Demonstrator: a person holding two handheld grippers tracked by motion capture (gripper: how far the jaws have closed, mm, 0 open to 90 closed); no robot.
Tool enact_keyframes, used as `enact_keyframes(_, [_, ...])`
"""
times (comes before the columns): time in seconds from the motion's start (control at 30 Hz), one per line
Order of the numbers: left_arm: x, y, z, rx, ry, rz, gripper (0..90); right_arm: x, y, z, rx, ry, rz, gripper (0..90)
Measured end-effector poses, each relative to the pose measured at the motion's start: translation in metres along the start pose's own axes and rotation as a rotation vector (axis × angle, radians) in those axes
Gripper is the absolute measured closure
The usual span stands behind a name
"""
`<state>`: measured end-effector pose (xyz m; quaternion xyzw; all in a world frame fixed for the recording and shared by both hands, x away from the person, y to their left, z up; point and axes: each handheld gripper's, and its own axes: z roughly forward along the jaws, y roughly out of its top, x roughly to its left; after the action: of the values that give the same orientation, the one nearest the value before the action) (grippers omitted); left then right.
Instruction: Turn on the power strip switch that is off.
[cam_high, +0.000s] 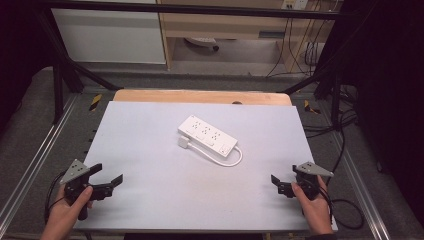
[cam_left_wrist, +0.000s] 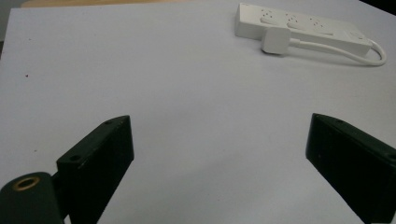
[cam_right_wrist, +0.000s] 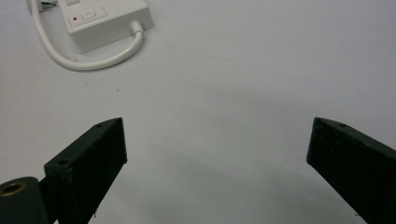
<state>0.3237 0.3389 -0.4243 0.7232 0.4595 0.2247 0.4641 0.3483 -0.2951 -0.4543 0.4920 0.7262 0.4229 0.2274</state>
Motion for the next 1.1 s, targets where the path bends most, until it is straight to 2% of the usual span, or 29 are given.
enact_keyframes(0.67, [-0.001, -0.001, 0.004, 0.017, -0.007, 0.0, 7.9, -0.001, 0.007, 0.001, 0.027, 0.013, 0.026, 3.6])
enact_keyframes(1.1, [-0.002, -0.001, 0.004, 0.018, -0.019, 0.009, 7.8, 0.003, 0.011, -0.002, -0.003, 0.029, 0.017, 3.3])
